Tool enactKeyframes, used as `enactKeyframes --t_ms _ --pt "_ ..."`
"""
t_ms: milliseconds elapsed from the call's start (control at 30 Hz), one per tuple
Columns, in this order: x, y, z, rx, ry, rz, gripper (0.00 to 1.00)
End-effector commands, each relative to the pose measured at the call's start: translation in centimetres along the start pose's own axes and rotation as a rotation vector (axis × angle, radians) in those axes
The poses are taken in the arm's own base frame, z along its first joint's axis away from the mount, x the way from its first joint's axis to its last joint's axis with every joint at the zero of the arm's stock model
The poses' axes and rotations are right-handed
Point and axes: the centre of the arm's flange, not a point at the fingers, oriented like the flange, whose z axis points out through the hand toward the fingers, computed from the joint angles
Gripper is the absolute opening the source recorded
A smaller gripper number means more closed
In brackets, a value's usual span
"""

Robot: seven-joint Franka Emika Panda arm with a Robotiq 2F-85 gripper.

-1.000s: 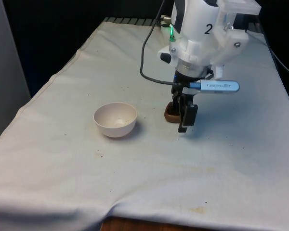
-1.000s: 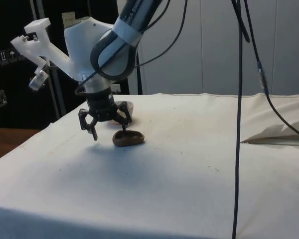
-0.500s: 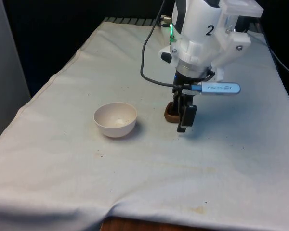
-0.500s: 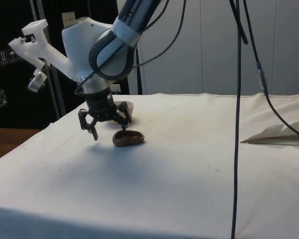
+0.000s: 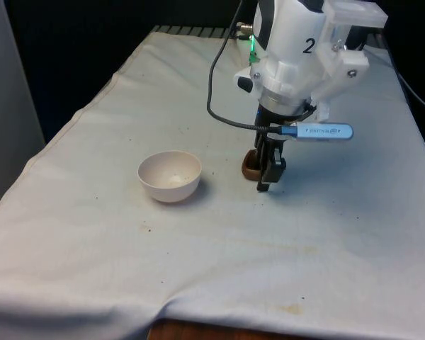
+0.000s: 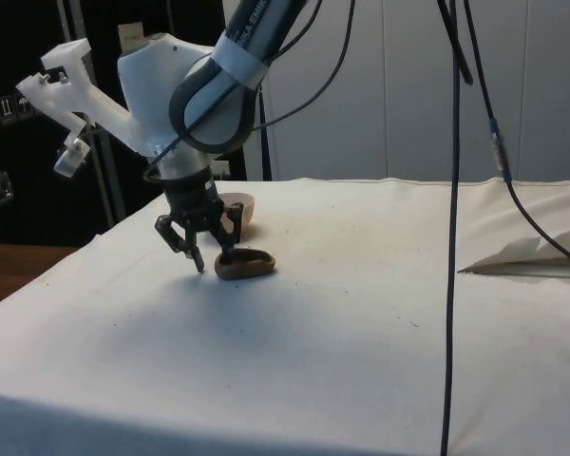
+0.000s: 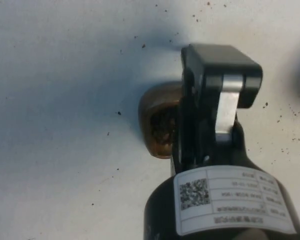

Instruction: Pour the coffee beans from the cup into the bowl.

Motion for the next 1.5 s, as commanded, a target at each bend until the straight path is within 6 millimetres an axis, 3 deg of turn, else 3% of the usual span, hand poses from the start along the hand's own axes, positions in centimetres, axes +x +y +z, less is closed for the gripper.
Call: enactKeyframes --t_ms 0,67,133,300,533,600,867,1100,1467 --pt "-0.1 0.0 -0.1 0.001 0.004 0.008 0.45" --pt "-0.1 0.0 -0.1 0.0 0.004 0.009 0.4" --pt "-0.1 0.0 -0.2 0.001 0.004 0.009 0.23" --pt "-0.1 0.0 -0.4 -0.003 0.004 0.011 0.0" --pt "0.2 -0.1 -1.3 -0.009 0.004 0.007 0.0" --pt "0.5 0.0 -2.6 -0.013 0.008 0.019 0.0" --pt "0.9 -0.1 -4.4 -0.015 0.014 0.016 0.0" --pt "1.7 -0.9 -7.3 -0.018 0.018 0.032 0.0" --pt "3.1 -1.9 -9.6 -0.009 0.036 0.049 0.0"
